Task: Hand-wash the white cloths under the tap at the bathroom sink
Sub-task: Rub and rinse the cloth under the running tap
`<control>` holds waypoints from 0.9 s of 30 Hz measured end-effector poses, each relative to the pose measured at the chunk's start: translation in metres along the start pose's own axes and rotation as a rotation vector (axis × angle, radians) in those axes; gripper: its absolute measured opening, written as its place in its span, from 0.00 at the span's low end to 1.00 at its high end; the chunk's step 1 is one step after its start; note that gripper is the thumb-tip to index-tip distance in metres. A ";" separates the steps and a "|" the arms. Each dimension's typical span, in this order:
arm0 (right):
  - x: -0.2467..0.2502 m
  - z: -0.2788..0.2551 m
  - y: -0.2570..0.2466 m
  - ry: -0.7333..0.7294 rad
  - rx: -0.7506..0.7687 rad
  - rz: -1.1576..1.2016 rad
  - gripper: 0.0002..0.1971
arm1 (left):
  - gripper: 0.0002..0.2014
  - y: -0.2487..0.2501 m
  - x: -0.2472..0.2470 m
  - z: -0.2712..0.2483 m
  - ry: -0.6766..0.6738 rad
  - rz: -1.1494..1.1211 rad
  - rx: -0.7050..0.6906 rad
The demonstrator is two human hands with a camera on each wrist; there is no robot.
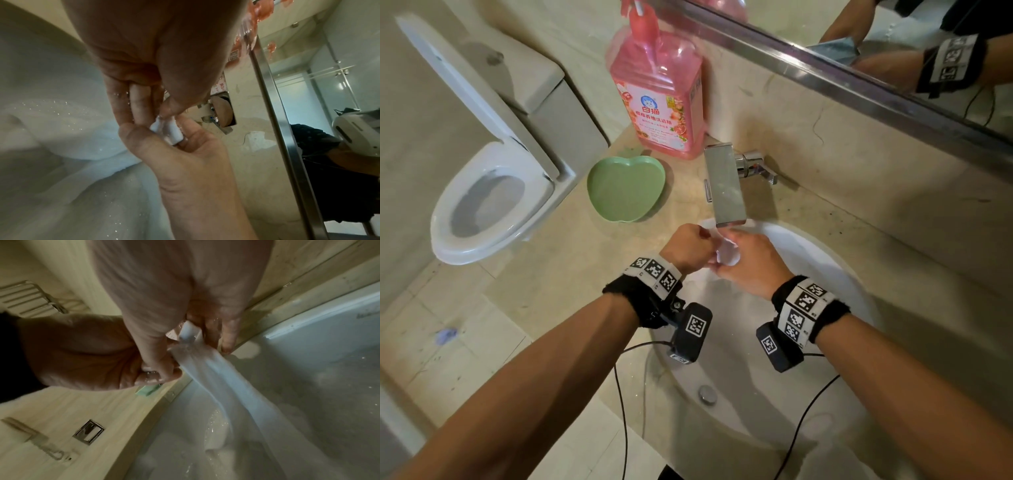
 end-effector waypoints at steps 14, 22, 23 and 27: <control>0.022 -0.031 -0.007 0.088 0.033 0.308 0.17 | 0.33 -0.013 0.012 -0.017 -0.006 0.291 -0.078; 0.053 -0.061 -0.029 0.120 0.115 0.413 0.20 | 0.17 0.004 0.012 -0.035 -0.182 0.032 -0.283; 0.055 -0.063 -0.033 0.115 0.132 0.414 0.20 | 0.23 0.010 0.009 -0.039 -0.213 -0.028 -0.307; 0.063 -0.065 -0.045 0.137 0.186 0.448 0.21 | 0.27 0.023 0.002 -0.052 -0.290 -0.041 -0.369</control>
Point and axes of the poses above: each hand's wrist, its own z-axis towards the middle knuckle, its own x-axis out of the back of the hand, y = z × x, the point moved 6 cm from there along z, towards the middle knuckle, and after that the axes turned 12 degrees about -y, right-handed, at the moved point
